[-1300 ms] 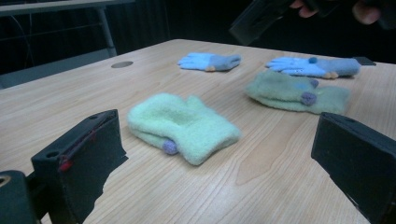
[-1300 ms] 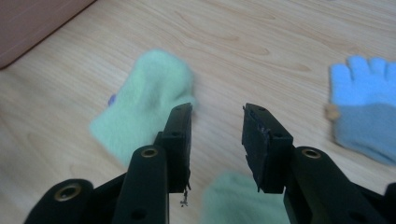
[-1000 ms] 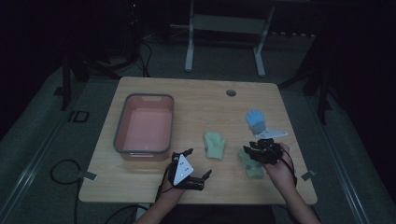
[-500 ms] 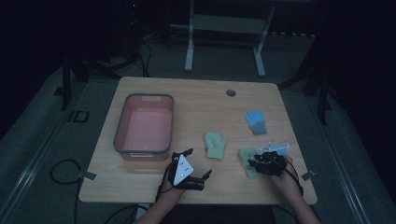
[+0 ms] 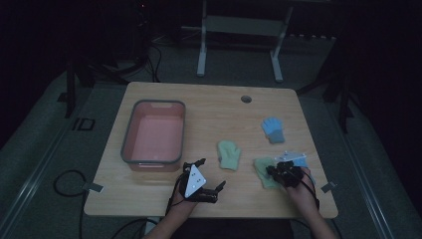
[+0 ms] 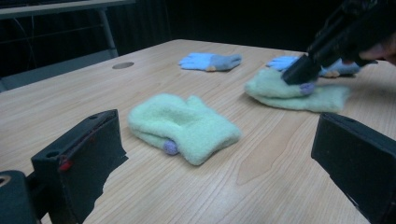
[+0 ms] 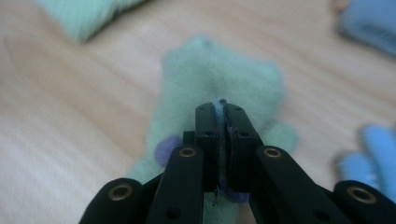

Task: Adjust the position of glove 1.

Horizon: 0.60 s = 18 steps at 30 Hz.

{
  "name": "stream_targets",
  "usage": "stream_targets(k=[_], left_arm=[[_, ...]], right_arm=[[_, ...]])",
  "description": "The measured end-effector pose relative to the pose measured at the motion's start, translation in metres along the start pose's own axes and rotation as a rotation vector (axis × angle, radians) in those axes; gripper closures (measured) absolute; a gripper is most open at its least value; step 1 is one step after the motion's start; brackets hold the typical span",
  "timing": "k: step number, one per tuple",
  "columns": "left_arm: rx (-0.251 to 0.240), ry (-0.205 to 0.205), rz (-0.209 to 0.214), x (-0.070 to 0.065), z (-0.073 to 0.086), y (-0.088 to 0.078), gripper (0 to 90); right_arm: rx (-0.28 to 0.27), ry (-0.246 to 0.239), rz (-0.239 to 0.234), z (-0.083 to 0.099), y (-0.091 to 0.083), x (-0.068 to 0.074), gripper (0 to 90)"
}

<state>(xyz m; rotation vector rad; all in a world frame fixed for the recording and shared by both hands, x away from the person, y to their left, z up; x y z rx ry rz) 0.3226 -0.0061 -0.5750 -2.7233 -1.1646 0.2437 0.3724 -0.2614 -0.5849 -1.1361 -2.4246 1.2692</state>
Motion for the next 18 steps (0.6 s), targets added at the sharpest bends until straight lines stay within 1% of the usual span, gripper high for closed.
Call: stream_targets(k=[1, 3, 8, 10, 11, 13, 15, 18], left_arm=[[0.000, 0.003, 0.002, 0.000, 0.000, 0.000, 2.1], [-0.005, -0.002, 0.010, -0.001, 0.000, 0.000, 2.1], [-0.002, 0.006, 0.005, -0.001, 0.000, 0.000, 2.1], [-0.001, 0.004, 0.003, -0.001, 0.000, 0.000, 2.1], [-0.001, 0.003, 0.002, -0.001, 0.000, 0.000, 2.1], [-0.002, 0.003, 0.002, -0.001, 0.000, 0.000, 2.1], [-0.001, 0.002, 0.003, -0.001, 0.000, 0.000, 2.1], [-0.004, 0.001, 0.003, -0.001, 0.000, 0.000, 2.1]], right_arm=[[-0.047, 0.058, 0.031, -0.014, -0.009, -0.007, 85.9], [-0.062, 0.074, 0.052, -0.024, -0.014, -0.011, 86.0], [-0.083, 0.105, 0.098, -0.053, -0.020, -0.018, 86.1], [-0.087, 0.114, 0.108, -0.061, -0.017, -0.019, 86.1], [-0.087, 0.122, 0.121, -0.063, -0.015, -0.021, 86.1], [-0.084, 0.116, 0.143, -0.067, -0.009, -0.021, 86.1], [-0.079, 0.119, 0.133, -0.068, 0.000, -0.018, 86.1], [-0.064, 0.101, 0.130, -0.066, 0.012, -0.015, 86.1]])
Point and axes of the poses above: each handheld gripper's, and its own axes: y roughly forward along the jaws, z roughly out of its underside, x roughly to its left, the point moved 7 cm from there along y, roughly forward along the jaws, and after that the axes turned 11 degrees about -y, right-handed, at the moved point
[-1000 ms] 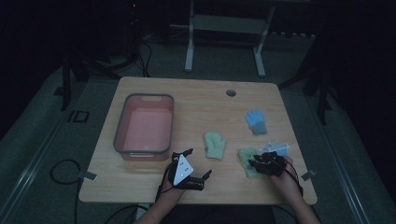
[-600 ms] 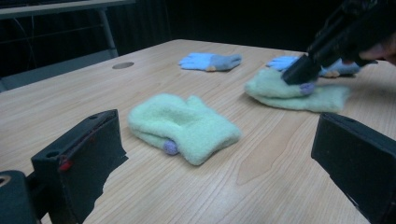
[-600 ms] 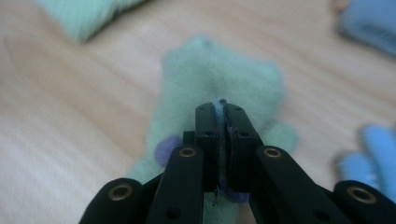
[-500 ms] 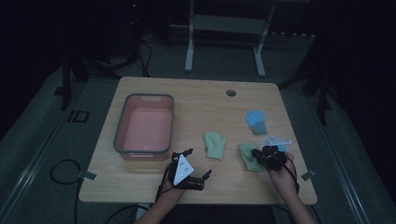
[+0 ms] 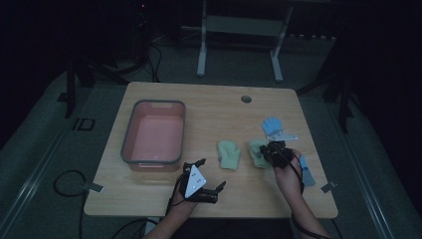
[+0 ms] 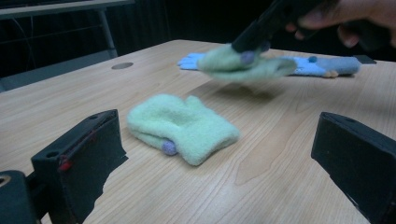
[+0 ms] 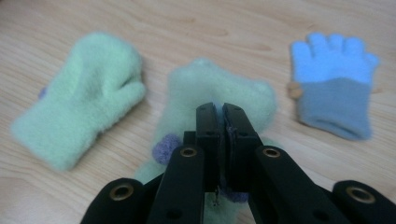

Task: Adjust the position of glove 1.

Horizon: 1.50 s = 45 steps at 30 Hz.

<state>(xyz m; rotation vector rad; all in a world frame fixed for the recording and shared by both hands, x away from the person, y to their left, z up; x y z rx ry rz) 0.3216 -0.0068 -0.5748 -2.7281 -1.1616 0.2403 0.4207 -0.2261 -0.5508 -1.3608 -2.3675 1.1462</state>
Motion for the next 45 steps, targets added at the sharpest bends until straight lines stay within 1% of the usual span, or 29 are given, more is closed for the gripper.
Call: stream_targets(k=[2, 3, 4, 6, 8, 9, 10, 11, 13, 15, 18, 19, 21, 23, 24, 25, 28, 31, 33, 35, 37, 39, 42, 45], left_arm=[[-0.001, -0.002, 0.001, 0.000, 0.000, 0.000, 2.1], [0.002, 0.000, 0.001, 0.000, 0.000, 0.000, 2.1], [0.002, -0.001, 0.001, 0.000, 0.000, 0.000, 2.1], [0.000, -0.002, 0.004, 0.000, 0.000, 0.000, 2.1], [0.002, -0.002, 0.005, 0.000, 0.000, 0.000, 2.1], [0.003, -0.002, 0.006, 0.000, 0.000, 0.000, 2.1], [0.003, -0.002, 0.006, 0.000, 0.000, 0.000, 2.1], [0.002, 0.000, 0.004, 0.000, 0.000, 0.000, 2.1], [0.003, -0.001, 0.005, 0.000, 0.000, 0.000, 2.1], [0.003, -0.001, 0.003, 0.000, 0.000, 0.000, 2.1], [0.003, -0.001, 0.004, 0.000, 0.000, 0.000, 2.1], [0.005, -0.001, 0.004, 0.000, 0.000, 0.000, 2.1], [0.006, 0.004, 0.004, 0.000, 0.000, 0.000, 2.1], [0.003, 0.004, 0.005, -0.001, 0.000, 0.000, 2.1], [0.004, 0.004, 0.004, 0.000, 0.000, 0.000, 2.1], [0.005, 0.003, 0.004, 0.000, 0.000, 0.000, 2.1], [0.002, 0.002, 0.005, 0.000, 0.000, 0.000, 2.1], [0.006, 0.005, 0.003, 0.000, 0.000, 0.000, 2.1], [0.004, 0.010, 0.003, -0.001, 0.000, 0.000, 2.1], [0.006, 0.010, 0.002, -0.001, 0.000, 0.000, 2.1], [0.008, 0.010, 0.000, -0.001, 0.000, 0.000, 2.1], [0.005, 0.008, 0.001, 0.000, 0.000, 0.000, 2.1], [0.007, 0.004, 0.000, 0.000, 0.000, 0.000, 2.1], [0.002, 0.000, 0.000, 0.000, 0.000, 0.000, 2.1]], right_arm=[[0.017, -0.024, 0.016, 0.004, 0.008, 0.000, 86.0], [0.018, -0.034, 0.014, 0.006, 0.012, 0.000, 85.9], [0.025, -0.027, -0.005, 0.009, 0.016, 0.000, 85.8], [0.036, -0.020, -0.014, 0.014, 0.021, 0.000, 84.7], [0.051, -0.006, -0.029, 0.022, 0.028, 0.002, 81.6], [0.055, -0.008, -0.035, 0.025, 0.031, 0.003, 80.5], [0.055, -0.008, -0.035, 0.025, 0.031, 0.003, 80.5], [0.044, -0.003, -0.038, 0.026, 0.032, 0.003, 79.5], [0.046, 0.008, -0.059, 0.026, 0.031, 0.001, 75.4], [0.050, 0.001, -0.071, 0.024, 0.028, 0.000, 70.7], [0.037, -0.005, -0.083, 0.021, 0.021, -0.005, 70.2], [0.030, -0.011, -0.093, 0.019, 0.019, -0.006, 69.9], [0.022, -0.043, -0.112, 0.017, 0.017, -0.008, 68.5], [0.017, -0.100, -0.144, 0.018, 0.017, -0.007, 67.4], [0.027, -0.131, -0.142, 0.020, 0.019, -0.007, 67.3], [0.038, -0.147, -0.144, 0.023, 0.020, -0.007, 67.1], [0.052, -0.134, -0.153, 0.029, 0.024, -0.009, 65.6], [0.059, -0.070, -0.195, 0.033, 0.027, -0.009, 68.2], [0.069, -0.079, -0.197, 0.033, 0.027, -0.009, 71.0], [0.071, -0.096, -0.188, 0.033, 0.028, -0.008, 76.3], [0.068, -0.110, -0.172, 0.034, 0.027, -0.005, 81.0], [0.064, -0.116, -0.143, 0.034, 0.027, -0.003, 83.8], [0.061, -0.111, -0.118, 0.033, 0.026, -0.001, 85.4], [0.047, -0.089, -0.128, 0.029, 0.021, -0.002, 85.9]])
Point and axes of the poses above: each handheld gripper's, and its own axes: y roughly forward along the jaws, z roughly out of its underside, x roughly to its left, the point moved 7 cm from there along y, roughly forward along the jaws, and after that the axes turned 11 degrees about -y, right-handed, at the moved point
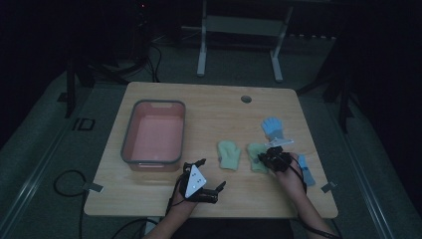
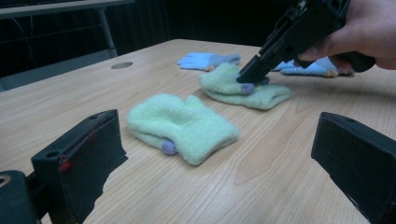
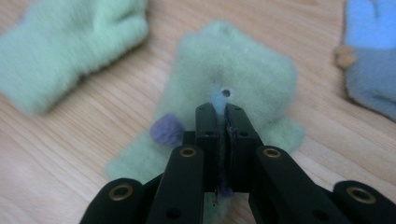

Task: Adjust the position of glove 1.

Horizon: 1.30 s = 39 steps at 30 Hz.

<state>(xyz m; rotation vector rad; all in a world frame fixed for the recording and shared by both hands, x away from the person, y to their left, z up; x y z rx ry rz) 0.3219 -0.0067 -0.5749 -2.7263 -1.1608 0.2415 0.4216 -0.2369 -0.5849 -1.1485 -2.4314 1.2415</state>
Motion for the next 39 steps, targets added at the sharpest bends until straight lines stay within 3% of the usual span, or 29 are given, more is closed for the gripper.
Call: stream_targets(k=[4, 10, 20, 31, 39], left_arm=[[0.002, 0.003, 0.000, 0.000, 0.000, 0.000, 2.1], [0.001, 0.001, -0.001, 0.000, 0.000, 0.000, 2.1], [0.003, 0.000, -0.001, 0.000, 0.000, 0.000, 2.1], [0.006, 0.003, -0.002, 0.000, 0.000, 0.000, 2.1], [0.003, 0.001, 0.002, 0.000, 0.000, 0.000, 2.1]], right_arm=[[-0.036, 0.003, 0.020, -0.013, -0.014, -0.002, 86.0], [-0.119, 0.009, 0.048, -0.047, -0.041, -0.004, 86.0], [-0.189, -0.021, 0.081, -0.095, -0.060, 0.009, 86.0], [-0.200, -0.002, 0.053, -0.120, -0.043, 0.037, 86.0], [-0.144, -0.015, 0.021, -0.110, -0.009, 0.060, 86.0]])
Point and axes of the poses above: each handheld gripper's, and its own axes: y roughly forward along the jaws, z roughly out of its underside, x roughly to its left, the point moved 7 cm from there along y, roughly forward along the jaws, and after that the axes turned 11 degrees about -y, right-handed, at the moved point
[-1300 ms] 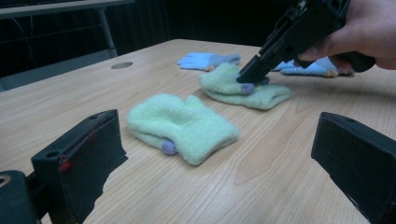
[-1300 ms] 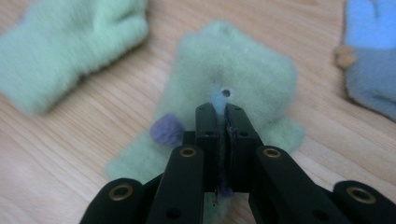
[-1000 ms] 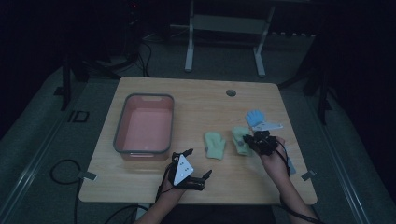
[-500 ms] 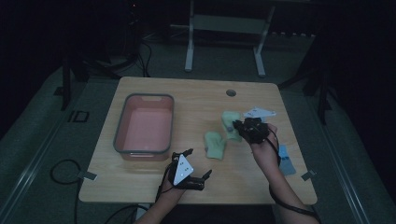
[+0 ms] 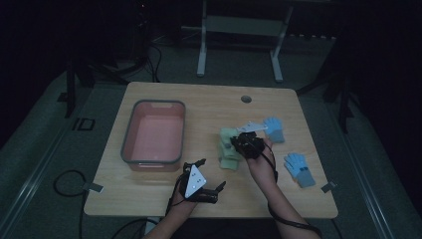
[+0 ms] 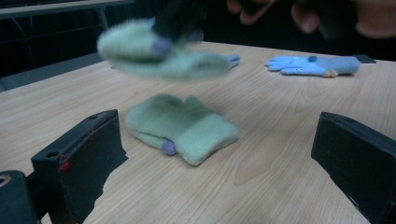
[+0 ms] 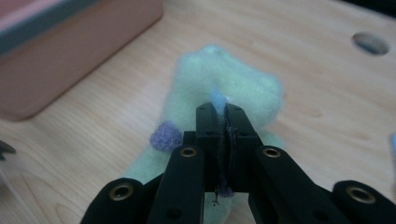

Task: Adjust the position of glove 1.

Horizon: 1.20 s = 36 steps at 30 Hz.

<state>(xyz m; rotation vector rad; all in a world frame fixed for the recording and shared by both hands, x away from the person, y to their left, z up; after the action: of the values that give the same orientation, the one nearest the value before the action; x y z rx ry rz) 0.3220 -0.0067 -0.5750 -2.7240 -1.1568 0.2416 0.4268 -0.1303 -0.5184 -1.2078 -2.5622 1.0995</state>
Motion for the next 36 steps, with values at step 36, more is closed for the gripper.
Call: stream_targets(k=[36], left_arm=[[0.248, 0.013, 0.096, 0.000, -0.015, 0.016, 8.1]], right_arm=[[-0.036, -0.066, -0.159, 0.031, -0.008, -0.023, 60.1]])
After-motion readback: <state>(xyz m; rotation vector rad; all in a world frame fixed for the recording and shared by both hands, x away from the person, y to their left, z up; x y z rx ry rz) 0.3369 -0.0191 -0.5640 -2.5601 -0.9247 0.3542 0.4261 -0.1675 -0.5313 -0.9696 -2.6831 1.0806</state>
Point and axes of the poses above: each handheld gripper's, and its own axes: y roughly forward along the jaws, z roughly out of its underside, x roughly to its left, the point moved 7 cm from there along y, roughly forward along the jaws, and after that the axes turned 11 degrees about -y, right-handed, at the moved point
